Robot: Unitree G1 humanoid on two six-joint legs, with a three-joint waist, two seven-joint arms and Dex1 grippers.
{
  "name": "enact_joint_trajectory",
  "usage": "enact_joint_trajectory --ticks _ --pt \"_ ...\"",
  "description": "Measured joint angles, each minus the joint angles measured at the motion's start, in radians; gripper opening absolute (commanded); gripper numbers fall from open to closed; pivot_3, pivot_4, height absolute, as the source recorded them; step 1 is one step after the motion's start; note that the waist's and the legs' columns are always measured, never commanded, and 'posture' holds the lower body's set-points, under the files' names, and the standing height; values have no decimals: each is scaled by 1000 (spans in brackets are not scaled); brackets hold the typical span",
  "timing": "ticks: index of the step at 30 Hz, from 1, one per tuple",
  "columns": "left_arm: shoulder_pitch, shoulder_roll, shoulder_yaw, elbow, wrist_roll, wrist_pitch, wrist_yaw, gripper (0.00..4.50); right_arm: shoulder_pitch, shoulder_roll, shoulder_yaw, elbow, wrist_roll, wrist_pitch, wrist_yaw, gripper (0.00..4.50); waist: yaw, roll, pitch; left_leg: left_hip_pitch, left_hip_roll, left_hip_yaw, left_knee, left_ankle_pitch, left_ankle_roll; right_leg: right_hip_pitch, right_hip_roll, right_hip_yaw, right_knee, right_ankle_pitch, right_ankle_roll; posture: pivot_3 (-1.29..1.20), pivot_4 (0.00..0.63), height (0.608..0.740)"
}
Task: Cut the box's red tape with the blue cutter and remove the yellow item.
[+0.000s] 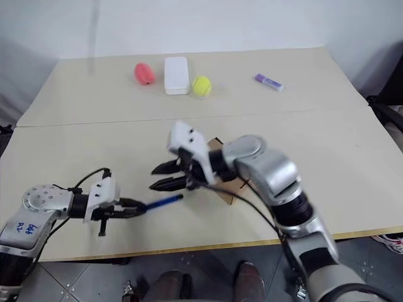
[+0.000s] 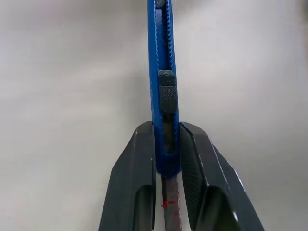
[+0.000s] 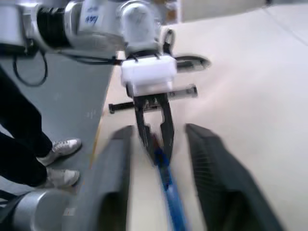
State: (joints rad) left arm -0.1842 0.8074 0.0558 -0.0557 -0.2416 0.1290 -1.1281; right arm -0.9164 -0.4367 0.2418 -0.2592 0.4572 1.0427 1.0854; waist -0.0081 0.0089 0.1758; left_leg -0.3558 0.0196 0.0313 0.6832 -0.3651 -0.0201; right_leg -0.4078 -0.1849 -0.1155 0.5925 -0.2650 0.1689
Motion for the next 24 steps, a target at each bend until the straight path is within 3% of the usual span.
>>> enact_joint_trajectory --ticks 4,5,10,16,24 --pt "-70 -85 21 84 0 -137 59 389 -94 -72 -17 98 21 100 -5 4331 -4 -1 0 -1 0 2 -1 0 0 -3 0 0 0 0 0 0 150 740" --pt "-90 -105 22 98 0 -175 73 389 -120 -81 -17 121 27 118 -7 4448 -7 -2 1 -1 0 2 -1 0 0 -3 0 -1 0 0 0 0 150 740" --pt "-175 -186 21 170 11 -304 136 389 -215 -90 -9 217 56 189 -4 4448 -24 -3 1 -1 0 3 -1 -1 0 -3 0 -2 0 1 1 0 150 740" --pt "-243 -287 -24 235 53 -406 206 389 -345 3 -9 446 38 235 -87 4448 -30 -4 1 -1 1 3 -1 -1 0 -3 0 -2 0 1 1 0 150 740" --pt "-310 -327 -37 297 74 -483 250 389 -390 35 66 595 4 216 -74 4448 -30 -4 1 -1 1 3 -1 -1 0 -3 0 -2 -1 1 2 0 150 740"
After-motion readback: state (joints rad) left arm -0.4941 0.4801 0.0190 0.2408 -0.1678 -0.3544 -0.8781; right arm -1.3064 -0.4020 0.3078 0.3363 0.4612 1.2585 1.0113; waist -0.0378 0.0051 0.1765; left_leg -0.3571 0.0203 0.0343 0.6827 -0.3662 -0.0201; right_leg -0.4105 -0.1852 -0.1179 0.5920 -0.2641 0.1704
